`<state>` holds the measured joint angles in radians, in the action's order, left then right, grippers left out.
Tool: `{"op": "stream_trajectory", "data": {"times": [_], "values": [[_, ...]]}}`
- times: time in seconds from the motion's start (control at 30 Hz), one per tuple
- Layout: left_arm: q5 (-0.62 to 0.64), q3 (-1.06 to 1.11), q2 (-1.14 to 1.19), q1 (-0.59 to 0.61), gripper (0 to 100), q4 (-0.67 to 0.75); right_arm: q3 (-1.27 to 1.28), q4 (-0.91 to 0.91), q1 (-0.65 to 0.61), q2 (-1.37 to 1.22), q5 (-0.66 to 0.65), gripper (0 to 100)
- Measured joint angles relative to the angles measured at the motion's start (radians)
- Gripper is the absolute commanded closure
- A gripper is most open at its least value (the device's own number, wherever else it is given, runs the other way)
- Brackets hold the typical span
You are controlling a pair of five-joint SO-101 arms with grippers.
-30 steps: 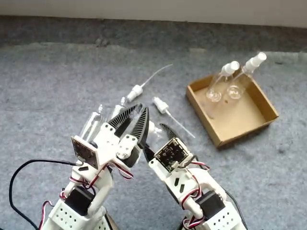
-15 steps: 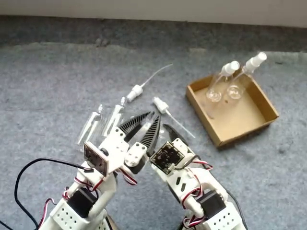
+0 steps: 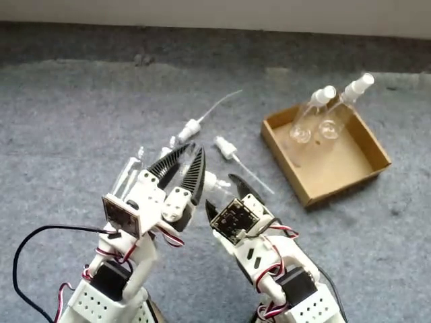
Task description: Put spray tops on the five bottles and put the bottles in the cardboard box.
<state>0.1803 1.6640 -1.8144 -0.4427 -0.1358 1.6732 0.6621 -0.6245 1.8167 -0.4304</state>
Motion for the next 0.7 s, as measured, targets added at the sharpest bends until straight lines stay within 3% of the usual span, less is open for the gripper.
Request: {"op": "stream_trajectory", "data": {"times": [0.2,0.4,0.7], "values": [[0.000,0.000,0.000,0.176,100,0.000,0.000,0.000,0.000,0.000,0.000,85.6],[0.000,0.008,0.000,0.181,100,0.000,0.000,0.000,0.049,0.000,0.005,85.7],[0.000,0.009,0.000,0.186,100,0.000,-0.002,0.000,0.264,0.000,0.255,85.7]]}}
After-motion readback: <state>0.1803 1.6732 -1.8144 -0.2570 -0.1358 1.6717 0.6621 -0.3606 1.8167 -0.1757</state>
